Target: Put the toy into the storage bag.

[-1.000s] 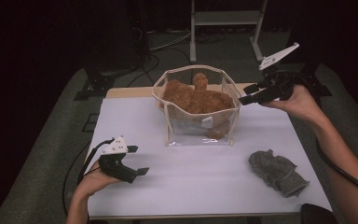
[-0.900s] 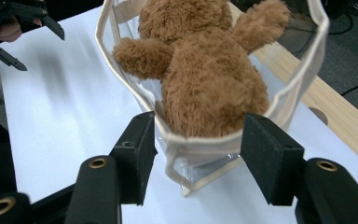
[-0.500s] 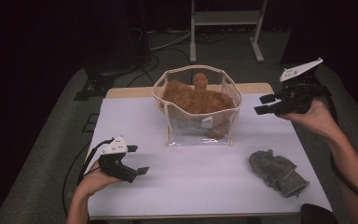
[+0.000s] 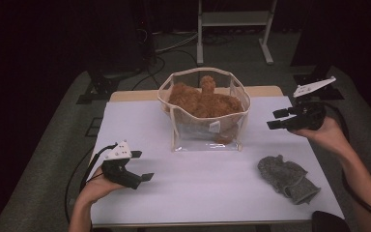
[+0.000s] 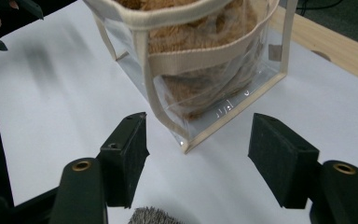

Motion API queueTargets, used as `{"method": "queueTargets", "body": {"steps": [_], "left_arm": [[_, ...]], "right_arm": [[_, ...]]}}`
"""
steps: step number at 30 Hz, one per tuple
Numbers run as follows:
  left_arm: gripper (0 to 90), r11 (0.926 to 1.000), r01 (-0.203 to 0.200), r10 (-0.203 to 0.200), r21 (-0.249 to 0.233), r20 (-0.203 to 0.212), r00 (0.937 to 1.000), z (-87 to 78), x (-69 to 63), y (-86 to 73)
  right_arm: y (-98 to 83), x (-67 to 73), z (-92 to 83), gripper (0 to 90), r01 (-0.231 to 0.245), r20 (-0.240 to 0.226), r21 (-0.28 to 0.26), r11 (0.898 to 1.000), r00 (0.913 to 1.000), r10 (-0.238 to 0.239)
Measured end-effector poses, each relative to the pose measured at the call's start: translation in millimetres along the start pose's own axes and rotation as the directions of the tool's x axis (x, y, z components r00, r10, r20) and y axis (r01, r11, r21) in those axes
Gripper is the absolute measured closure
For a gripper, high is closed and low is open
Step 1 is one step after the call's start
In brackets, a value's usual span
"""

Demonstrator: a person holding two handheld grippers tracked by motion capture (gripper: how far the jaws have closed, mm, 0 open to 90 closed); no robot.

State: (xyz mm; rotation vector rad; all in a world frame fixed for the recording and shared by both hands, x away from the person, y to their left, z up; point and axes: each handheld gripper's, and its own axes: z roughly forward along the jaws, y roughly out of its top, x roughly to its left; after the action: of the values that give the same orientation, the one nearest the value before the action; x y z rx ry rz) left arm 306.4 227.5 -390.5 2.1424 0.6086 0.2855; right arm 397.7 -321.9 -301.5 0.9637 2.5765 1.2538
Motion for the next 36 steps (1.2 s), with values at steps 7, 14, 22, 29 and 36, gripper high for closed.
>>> {"method": "queueTargets", "body": {"steps": [7, 14, 22, 29, 36], "left_arm": [[8.4, 1.0, -0.001, 0.001, 0.001, -0.003, 1.0, -0.3, -0.3, -0.2], [8.4, 1.0, -0.002, 0.002, 0.007, -0.003, 1.0, 0.2, -0.6, -0.6], [8.4, 0.9999, -0.005, 0.005, 0.01, -0.002, 1.0, 0.5, -0.6, -0.6], [8.4, 0.9999, -0.006, 0.006, 0.014, -0.005, 1.0, 1.0, -0.6, -1.0], [8.4, 0.9999, -0.005, 0.005, 0.015, -0.005, 1.0, 1.6, -1.2, -0.9]], "right_arm": [[-13.8, -0.8, 7.9, 32.3, -0.018, -0.004, -0.005, 1.0, 0.9998, 0.018], [-23.9, -1.1, 11.2, 31.4, -0.034, -0.01, -0.011, 0.999, 0.9994, 0.034], [-40.1, -3.0, 15.1, 29.3, -0.055, -0.008, -0.02, 0.998, 0.9985, 0.055], [-58.3, -4.1, 19.1, 28.4, -0.084, -0.01, -0.027, 0.996, 0.9965, 0.083], [-70.6, -3.6, 20.8, 27.9, -0.1, -0.01, -0.036, 0.994, 0.9949, 0.1]]}}
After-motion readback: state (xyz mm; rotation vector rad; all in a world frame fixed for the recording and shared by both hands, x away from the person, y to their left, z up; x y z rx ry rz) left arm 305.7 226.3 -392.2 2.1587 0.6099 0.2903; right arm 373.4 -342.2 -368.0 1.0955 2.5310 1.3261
